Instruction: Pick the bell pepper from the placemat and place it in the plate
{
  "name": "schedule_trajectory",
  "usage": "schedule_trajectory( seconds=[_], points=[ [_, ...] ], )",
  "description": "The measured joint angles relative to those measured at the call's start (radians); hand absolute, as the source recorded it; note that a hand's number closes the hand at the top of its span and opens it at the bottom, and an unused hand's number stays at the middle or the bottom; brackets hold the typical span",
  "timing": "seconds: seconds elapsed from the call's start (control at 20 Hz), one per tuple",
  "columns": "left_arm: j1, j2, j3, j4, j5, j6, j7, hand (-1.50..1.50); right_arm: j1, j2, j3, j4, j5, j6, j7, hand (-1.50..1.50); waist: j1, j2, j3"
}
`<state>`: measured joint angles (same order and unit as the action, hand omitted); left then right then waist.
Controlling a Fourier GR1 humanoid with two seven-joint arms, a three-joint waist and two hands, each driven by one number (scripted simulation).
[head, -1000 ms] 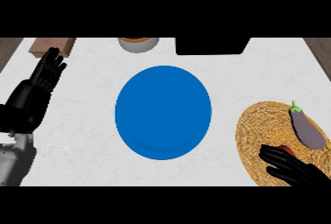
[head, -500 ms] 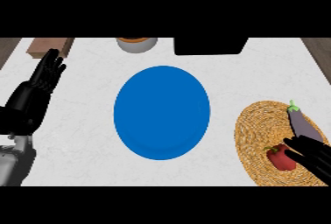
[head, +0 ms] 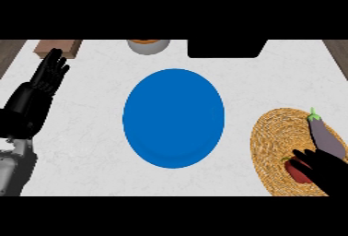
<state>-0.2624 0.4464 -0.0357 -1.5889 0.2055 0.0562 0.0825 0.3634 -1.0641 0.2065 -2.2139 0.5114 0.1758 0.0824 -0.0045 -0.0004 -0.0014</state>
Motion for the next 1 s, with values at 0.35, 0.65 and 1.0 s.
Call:
schedule_trajectory(
  seconds=[0.35,0.65,1.0],
  points=[
    [0.006,-0.032,0.010,-0.002,-0.028,-0.014,-0.008,0.00,-0.110,0.111,0.054,0.088,0.138,0.070,0.093,-1.50,0.007,0.001,0.001],
    [-0.003,-0.058,0.023,-0.015,-0.056,-0.018,0.018,0.00,-0.177,0.198,0.068,0.183,0.220,0.135,0.111,-1.50,0.005,0.000,0.001],
    [0.005,-0.089,0.041,-0.021,-0.083,-0.039,0.017,0.00,-0.241,0.295,0.080,0.348,0.312,0.156,0.040,-1.50,0.006,0.001,0.001]
  ],
)
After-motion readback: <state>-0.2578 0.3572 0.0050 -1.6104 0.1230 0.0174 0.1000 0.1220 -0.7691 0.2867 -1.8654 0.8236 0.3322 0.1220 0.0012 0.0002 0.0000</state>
